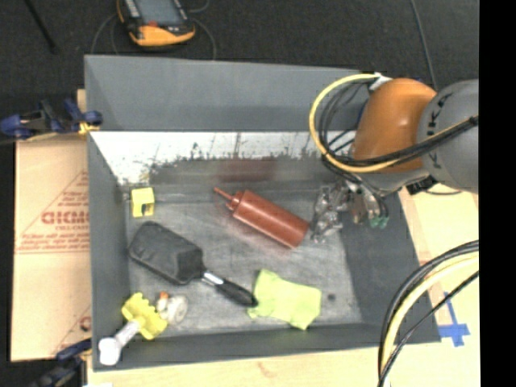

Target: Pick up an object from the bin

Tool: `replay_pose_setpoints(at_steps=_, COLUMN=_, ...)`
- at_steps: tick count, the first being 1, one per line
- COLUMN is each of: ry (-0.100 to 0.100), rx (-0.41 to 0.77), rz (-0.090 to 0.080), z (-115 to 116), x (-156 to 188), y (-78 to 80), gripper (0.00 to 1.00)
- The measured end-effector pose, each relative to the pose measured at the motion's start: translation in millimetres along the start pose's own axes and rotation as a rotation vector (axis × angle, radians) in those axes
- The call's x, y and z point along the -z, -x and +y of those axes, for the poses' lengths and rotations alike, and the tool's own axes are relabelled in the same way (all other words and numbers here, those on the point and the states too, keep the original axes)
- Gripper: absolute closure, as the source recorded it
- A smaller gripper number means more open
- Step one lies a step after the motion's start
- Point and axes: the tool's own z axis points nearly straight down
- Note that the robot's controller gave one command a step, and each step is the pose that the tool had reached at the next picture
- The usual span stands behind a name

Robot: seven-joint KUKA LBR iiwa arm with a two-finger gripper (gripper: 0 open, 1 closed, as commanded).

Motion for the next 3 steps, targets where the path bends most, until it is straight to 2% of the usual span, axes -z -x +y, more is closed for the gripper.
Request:
replay_pose_setpoints(at_steps=1, ry=0.004, rx=-0.218, rz=-0.004, z=25, x=35, y=-14.7, gripper=0.0)
replay_pose_setpoints(at_steps=2, ry=0.004, rx=-0.305, rz=-0.004, z=31, x=48, y=-22.7, gripper=0.0)
replay_pose_setpoints(at_steps=3, ry=0.0, rx=-0.152, rz=-0.005, z=73, x=-37, y=37.8, gripper=1.0)
